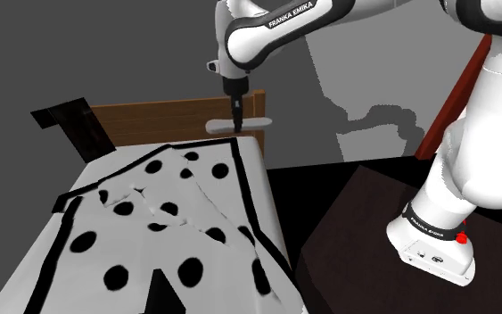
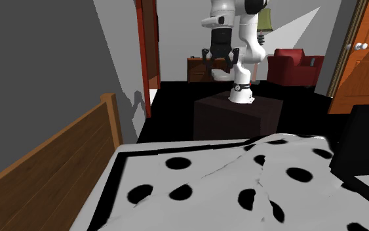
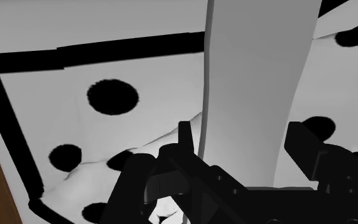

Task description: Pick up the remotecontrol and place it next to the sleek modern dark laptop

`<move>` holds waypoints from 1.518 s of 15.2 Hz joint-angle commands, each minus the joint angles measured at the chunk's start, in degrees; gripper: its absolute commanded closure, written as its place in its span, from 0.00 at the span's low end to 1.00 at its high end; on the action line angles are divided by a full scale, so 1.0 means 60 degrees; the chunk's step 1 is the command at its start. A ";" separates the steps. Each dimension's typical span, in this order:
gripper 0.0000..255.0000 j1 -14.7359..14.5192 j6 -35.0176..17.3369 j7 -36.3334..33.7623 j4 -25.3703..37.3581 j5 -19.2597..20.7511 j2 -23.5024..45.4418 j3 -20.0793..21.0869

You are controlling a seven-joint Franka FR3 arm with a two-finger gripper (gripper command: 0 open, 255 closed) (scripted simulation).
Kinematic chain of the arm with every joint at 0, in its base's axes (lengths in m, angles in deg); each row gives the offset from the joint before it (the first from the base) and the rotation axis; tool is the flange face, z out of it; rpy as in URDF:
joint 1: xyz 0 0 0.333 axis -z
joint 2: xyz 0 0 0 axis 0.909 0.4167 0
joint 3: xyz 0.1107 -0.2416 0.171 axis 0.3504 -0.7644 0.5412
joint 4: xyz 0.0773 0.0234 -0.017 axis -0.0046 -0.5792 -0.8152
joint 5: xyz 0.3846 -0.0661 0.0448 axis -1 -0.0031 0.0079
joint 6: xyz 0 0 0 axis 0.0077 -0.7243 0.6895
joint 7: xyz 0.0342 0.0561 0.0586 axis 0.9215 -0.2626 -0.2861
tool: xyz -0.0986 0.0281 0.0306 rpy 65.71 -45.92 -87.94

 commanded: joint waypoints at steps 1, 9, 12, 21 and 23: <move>1.00 -0.0233 -0.0029 -0.0414 -0.0185 0.0032 -0.0172 0.0158; 1.00 -0.1207 -0.0209 -0.2160 -0.0770 0.0120 -0.0611 0.0898; 1.00 -0.1572 -0.0231 -0.2832 -0.0805 0.0156 -0.0636 0.1190; 1.00 -0.2698 -0.0149 -0.4884 -0.0310 0.0364 -0.0241 0.2037; 1.00 -0.2958 -0.0096 -0.5344 -0.0076 0.0443 -0.0058 0.2211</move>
